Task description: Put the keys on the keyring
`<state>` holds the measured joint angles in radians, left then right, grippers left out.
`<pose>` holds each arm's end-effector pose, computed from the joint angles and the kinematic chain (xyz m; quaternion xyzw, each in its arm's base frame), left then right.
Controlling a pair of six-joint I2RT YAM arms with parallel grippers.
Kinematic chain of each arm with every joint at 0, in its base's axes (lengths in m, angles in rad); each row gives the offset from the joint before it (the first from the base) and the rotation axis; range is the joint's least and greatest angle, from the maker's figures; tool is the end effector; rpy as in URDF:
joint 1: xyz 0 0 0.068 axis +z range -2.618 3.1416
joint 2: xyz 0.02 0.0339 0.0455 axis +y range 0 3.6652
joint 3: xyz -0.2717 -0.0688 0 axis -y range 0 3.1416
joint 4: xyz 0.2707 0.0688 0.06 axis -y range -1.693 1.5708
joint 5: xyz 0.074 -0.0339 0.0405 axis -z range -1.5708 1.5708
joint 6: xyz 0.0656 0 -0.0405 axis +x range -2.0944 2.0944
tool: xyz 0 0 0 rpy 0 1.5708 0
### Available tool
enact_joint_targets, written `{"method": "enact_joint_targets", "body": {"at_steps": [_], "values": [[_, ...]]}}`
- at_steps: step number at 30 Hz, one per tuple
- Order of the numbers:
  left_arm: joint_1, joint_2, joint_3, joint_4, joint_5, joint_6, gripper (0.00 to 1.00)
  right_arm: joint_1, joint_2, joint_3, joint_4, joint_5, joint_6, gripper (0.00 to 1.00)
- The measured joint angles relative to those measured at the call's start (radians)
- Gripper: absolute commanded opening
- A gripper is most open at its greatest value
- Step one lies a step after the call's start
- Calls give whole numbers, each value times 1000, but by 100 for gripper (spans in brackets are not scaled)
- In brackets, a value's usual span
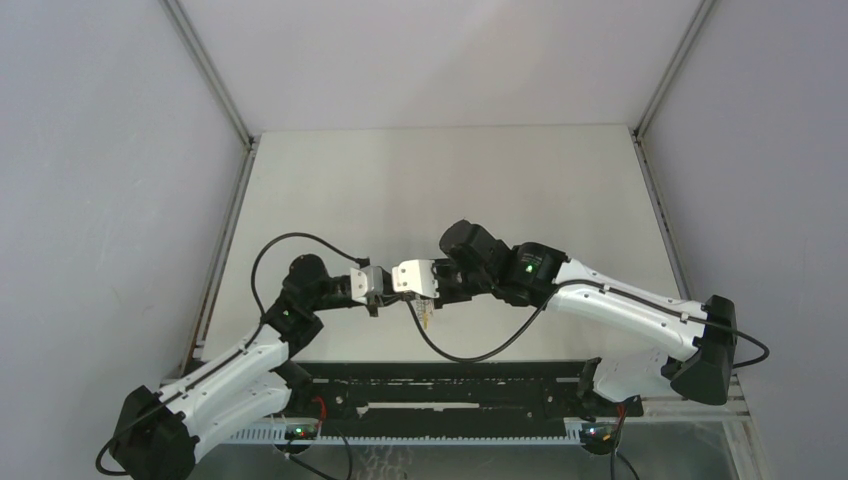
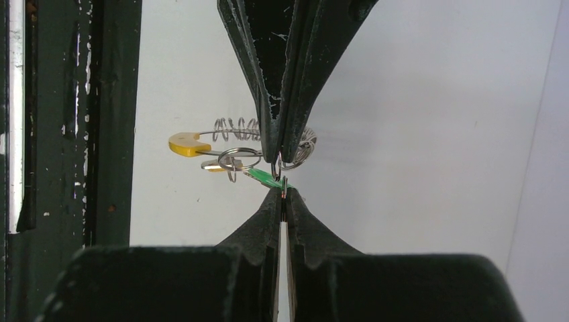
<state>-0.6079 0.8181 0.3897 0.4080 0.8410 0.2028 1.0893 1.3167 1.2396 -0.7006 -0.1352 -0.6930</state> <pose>0.1552 -0.1676 0.2515 0.5197 0.4866 -0.4141 0.5672 0.1428 0.2924 0.3179 -0.7322 0.5581 0.1369 0.3655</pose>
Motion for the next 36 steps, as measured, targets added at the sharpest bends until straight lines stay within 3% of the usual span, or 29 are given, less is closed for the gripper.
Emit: {"method": "enact_joint_targets", "body": {"at_steps": [36], "values": [[-1, -7, 0, -14, -26, 10, 0, 21, -17, 0, -14, 31, 0, 0]]}}
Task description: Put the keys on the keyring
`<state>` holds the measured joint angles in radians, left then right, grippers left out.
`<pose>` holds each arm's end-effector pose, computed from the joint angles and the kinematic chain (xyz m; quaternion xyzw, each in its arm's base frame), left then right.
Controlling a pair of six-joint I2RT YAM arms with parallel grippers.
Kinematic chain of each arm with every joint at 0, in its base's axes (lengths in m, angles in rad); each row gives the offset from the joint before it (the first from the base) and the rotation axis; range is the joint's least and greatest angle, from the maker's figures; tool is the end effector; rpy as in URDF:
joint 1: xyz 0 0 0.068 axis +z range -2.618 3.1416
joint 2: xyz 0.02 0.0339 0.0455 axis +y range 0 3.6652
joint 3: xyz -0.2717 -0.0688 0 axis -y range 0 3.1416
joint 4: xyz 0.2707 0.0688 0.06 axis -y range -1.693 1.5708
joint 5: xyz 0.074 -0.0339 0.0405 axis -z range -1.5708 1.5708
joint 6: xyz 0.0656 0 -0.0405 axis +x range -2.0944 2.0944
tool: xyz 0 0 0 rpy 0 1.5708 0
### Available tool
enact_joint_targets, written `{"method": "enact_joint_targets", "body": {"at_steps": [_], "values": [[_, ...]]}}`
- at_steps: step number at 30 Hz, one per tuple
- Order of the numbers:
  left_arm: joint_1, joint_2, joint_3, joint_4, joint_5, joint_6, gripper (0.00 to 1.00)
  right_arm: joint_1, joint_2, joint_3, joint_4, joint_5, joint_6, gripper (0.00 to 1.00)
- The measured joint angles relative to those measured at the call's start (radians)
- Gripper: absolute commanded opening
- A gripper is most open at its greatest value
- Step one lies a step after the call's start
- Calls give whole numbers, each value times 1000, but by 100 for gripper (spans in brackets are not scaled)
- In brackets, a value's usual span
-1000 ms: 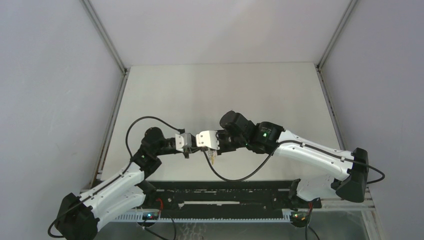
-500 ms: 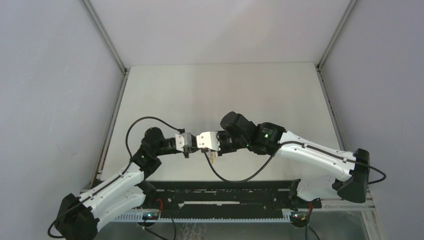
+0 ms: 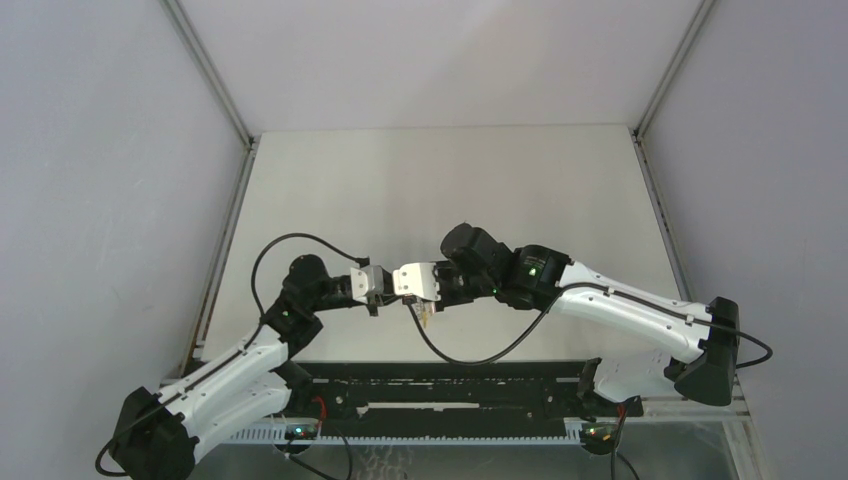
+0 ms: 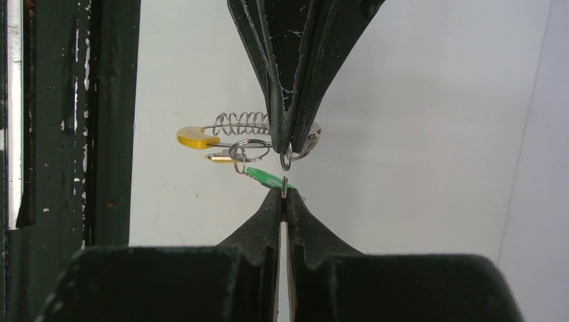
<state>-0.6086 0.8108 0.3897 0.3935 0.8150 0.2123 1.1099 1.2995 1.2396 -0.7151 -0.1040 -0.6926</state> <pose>0.1560 -0.1669 0.2513 0.5160 0.4932 -0.4045 0.5717 0.1364 0.2901 0.3215 -0.7344 0.5556 0.1270 0.3686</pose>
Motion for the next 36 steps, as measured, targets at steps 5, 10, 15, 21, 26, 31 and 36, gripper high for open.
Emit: {"method": "enact_joint_targets", "body": {"at_steps": [5, 10, 15, 21, 26, 31, 36], "values": [[0, 0, 0, 0, 0, 0, 0, 0, 0, 0, 0, 7, 0, 0], [0, 0, 0, 0, 0, 0, 0, 2, 3, 0, 1, 14, 0, 0], [0, 0, 0, 0, 0, 0, 0, 3, 18, 0, 0, 17, 0, 0], [0, 0, 0, 0, 1, 0, 0, 3, 21, 0, 1, 18, 0, 0], [0, 0, 0, 0, 1, 0, 0, 3, 21, 0, 2, 18, 1, 0], [0, 0, 0, 0, 1, 0, 0, 4, 21, 0, 2, 18, 1, 0], [0, 0, 0, 1, 0, 0, 0, 4, 21, 0, 7, 17, 5, 0]]}}
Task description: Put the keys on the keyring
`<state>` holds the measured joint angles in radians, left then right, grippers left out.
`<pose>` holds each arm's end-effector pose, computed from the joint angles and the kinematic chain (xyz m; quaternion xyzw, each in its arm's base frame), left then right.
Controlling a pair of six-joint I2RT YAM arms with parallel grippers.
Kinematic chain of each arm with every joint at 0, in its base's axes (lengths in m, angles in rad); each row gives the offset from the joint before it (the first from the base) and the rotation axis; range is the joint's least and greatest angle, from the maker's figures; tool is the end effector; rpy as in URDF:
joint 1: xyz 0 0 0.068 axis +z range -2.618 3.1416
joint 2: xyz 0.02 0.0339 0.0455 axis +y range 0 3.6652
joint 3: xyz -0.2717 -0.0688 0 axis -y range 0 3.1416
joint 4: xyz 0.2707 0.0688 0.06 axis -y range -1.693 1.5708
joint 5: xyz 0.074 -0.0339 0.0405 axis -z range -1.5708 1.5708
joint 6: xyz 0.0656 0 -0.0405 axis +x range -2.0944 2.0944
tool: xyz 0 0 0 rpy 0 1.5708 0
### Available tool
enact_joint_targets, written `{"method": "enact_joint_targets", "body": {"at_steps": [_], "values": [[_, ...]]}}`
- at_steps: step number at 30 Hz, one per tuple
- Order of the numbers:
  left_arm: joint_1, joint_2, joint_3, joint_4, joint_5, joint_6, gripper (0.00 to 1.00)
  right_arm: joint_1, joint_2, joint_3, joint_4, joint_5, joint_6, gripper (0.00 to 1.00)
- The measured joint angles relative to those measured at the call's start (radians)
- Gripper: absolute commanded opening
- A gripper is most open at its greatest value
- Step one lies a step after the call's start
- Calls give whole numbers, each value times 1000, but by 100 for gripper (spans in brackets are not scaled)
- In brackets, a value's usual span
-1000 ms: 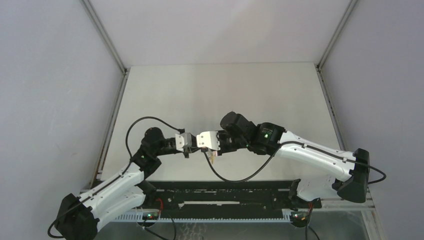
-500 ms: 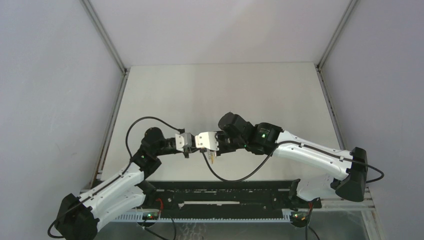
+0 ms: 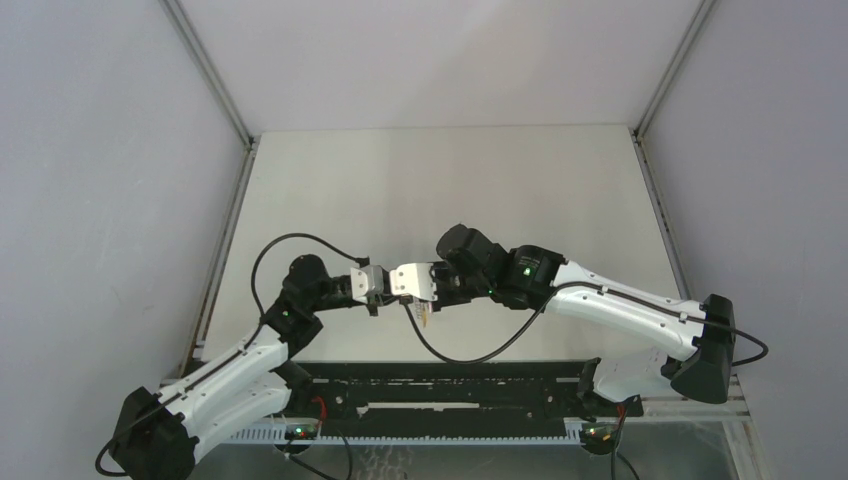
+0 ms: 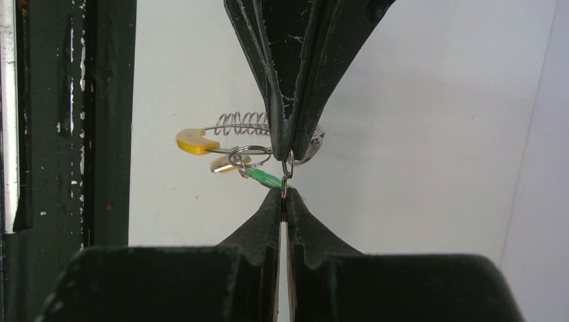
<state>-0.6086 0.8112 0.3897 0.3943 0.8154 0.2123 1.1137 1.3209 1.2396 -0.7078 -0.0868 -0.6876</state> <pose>0.1560 -0.1669 0.2513 0.5161 0.4929 -0.4046 0.5718 0.1386 0.2947 0.3157 -0.7342 0.5608 0.1197 0.3635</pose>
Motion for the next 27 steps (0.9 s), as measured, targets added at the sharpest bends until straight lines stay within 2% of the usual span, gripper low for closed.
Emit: {"method": "enact_joint_targets", "body": {"at_steps": [27], "values": [[0, -3, 0, 26, -1, 1, 0, -1, 16, 31, 7, 9, 94, 0]]}}
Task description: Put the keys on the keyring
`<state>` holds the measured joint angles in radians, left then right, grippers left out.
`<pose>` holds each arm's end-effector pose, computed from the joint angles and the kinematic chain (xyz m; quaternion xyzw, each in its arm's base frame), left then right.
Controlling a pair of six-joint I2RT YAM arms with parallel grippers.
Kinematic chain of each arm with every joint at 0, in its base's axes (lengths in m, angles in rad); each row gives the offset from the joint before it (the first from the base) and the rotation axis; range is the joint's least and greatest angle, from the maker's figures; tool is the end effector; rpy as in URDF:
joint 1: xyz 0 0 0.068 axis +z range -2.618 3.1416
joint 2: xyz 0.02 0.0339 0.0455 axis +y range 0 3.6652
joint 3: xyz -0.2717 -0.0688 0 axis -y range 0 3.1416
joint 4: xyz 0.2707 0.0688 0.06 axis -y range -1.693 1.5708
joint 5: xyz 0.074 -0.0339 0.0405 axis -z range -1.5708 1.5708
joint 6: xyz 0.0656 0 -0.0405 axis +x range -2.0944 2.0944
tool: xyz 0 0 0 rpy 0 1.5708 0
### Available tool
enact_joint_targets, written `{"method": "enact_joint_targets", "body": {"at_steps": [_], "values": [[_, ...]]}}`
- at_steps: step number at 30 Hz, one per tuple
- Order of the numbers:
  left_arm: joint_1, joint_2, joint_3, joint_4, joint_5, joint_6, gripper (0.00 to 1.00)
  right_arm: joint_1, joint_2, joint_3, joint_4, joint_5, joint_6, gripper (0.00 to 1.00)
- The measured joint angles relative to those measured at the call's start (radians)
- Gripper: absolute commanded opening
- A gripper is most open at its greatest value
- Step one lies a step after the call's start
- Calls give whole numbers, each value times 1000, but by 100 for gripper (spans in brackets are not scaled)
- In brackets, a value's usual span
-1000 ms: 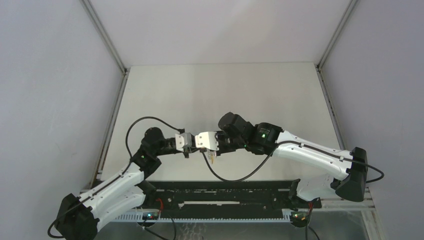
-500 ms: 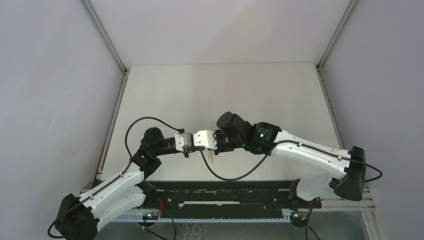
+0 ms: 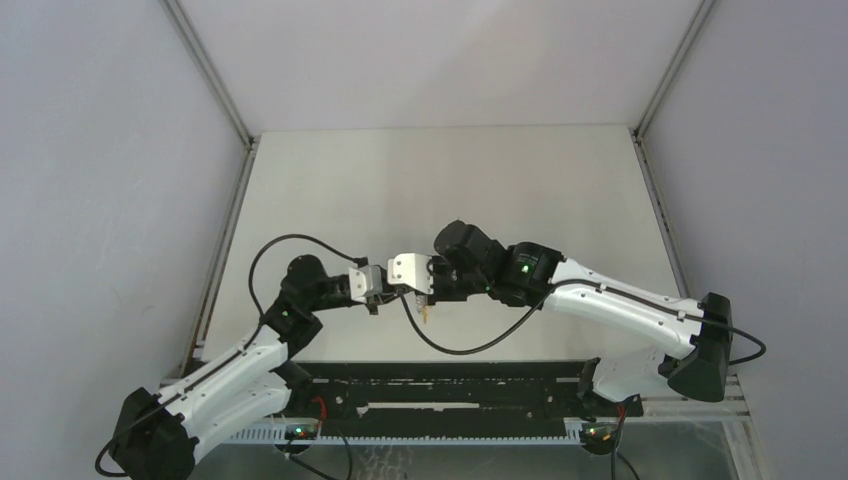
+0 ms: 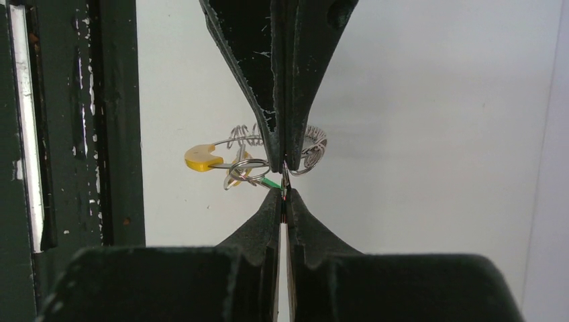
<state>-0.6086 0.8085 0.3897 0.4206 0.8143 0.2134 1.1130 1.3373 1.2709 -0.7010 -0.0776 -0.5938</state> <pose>0.1558 -0.1667 0.2550 0.5161 0.4827 -0.4019 0.5823 0.1420 0.2997 0.3230 -0.7030 0.5932 0.1348 0.3684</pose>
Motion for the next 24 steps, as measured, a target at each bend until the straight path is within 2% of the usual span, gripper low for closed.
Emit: {"method": "enact_joint_targets", "body": {"at_steps": [24], "values": [[-7, -3, 0, -42, -29, 8, 0, -26, 9, 51, 28, -67, 63, 0]]}}
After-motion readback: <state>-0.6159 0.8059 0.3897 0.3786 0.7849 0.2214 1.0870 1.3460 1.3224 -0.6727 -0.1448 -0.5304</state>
